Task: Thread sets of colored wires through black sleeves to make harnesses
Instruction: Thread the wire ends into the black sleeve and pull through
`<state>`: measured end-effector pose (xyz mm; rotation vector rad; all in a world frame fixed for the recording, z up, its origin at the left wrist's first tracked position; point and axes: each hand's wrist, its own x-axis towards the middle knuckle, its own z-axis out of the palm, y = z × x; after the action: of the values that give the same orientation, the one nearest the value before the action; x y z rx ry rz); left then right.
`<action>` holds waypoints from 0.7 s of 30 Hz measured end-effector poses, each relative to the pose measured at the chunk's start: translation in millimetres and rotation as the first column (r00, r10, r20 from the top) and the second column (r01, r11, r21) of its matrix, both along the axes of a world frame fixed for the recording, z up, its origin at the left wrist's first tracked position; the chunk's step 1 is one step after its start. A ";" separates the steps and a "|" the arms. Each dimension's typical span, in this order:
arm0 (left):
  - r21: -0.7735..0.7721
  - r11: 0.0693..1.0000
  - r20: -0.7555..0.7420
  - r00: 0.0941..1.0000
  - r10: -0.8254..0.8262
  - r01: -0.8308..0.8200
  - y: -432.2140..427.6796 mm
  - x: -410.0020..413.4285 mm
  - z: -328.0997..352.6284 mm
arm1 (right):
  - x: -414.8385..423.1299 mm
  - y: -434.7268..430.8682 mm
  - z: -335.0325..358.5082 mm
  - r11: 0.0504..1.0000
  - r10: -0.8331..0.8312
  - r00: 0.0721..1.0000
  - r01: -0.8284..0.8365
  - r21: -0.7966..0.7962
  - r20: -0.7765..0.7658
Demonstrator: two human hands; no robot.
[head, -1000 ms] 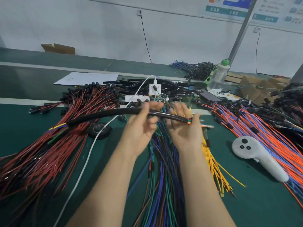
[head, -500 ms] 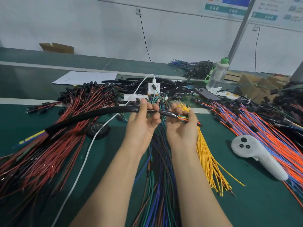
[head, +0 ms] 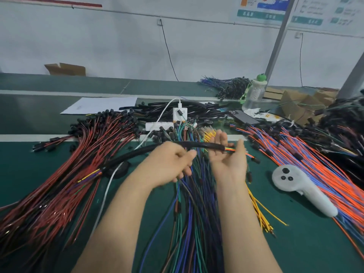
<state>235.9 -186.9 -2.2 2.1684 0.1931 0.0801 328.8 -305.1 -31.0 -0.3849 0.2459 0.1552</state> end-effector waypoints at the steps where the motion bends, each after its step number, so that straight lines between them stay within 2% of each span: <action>1: 0.185 0.983 0.156 0.988 -0.018 -0.011 -0.6 0.2 12.6 | -1.6 -7.0 10.7 0.997 0.007 1.000 -0.008 0.078 0.009; 2: 0.349 0.936 0.268 0.962 -0.060 -0.039 -3.3 2.3 27.9 | -0.4 -11.3 23.1 0.998 -0.003 1.000 0.003 0.060 -0.005; 3: 0.495 0.868 0.304 0.944 -0.125 -0.044 -8.1 8.3 42.0 | -1.1 -15.7 34.7 0.997 0.006 1.000 -0.008 0.072 0.030; 4: 0.600 0.800 0.254 0.949 -0.187 -0.003 -15.1 16.5 56.4 | 0.9 -19.9 47.1 0.998 0.024 0.998 -0.027 0.062 0.052; 5: 0.640 0.766 0.181 0.957 -0.228 0.062 -18.8 24.2 68.6 | 0.2 -19.1 60.8 0.998 0.049 0.995 -0.053 0.037 0.091; 7: 0.530 0.823 0.118 0.944 -0.308 0.202 -38.5 45.3 93.4 | 3.5 -35.7 89.5 0.998 0.059 0.982 -0.054 -0.028 0.178; 8: 0.447 0.866 0.146 0.937 -0.317 0.224 -51.4 55.9 106.9 | 7.0 -46.6 102.9 0.995 0.057 0.970 -0.037 -0.089 0.237; 10: 0.368 0.917 0.274 0.924 -0.267 0.156 -79.0 78.8 135.5 | 8.0 -66.1 124.1 0.951 0.052 0.940 0.055 -0.303 0.336; 12: 0.175 0.976 0.411 0.891 -0.191 0.128 -110.8 105.8 159.7 | 4.1 -83.6 137.6 0.832 0.073 0.901 0.182 -0.524 0.428; 13: 0.035 0.987 0.452 0.878 -0.156 0.157 -130.2 120.0 168.9 | 1.5 -92.2 142.0 0.751 0.084 0.874 0.261 -0.607 0.479; 14: -0.086 0.978 0.477 0.870 -0.125 0.188 -152.6 132.1 175.4 | 1.2 -104.6 144.3 0.627 0.091 0.844 0.364 -0.689 0.528; 16: -0.297 0.920 0.497 0.864 -0.079 0.255 -203.4 151.4 180.5 | 0.0 -139.0 147.4 0.217 0.105 0.788 0.577 -0.787 0.607; 18: -0.522 0.789 0.473 0.880 -0.047 0.323 -254.7 159.4 179.0 | 2.6 -181.8 145.1 -0.184 0.089 0.746 0.664 -0.725 0.660; 19: -0.627 0.696 0.446 0.894 -0.048 0.350 -279.8 163.4 176.1 | 4.8 -205.5 143.2 -0.314 0.040 0.732 0.655 -0.687 0.680; 20: -0.693 0.623 0.414 0.908 -0.069 0.363 -303.2 167.2 171.2 | 9.7 -228.6 140.5 -0.398 -0.029 0.719 0.629 -0.668 0.695; 21: -0.710 0.602 0.378 0.919 -0.112 0.365 -325.3 170.0 163.2 | 18.6 -251.1 135.8 -0.460 -0.113 0.706 0.586 -0.667 0.699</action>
<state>405.9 -512.2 161.0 1.2600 -0.2251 0.1374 347.4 -556.3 104.9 -2.0938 0.1021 -1.0912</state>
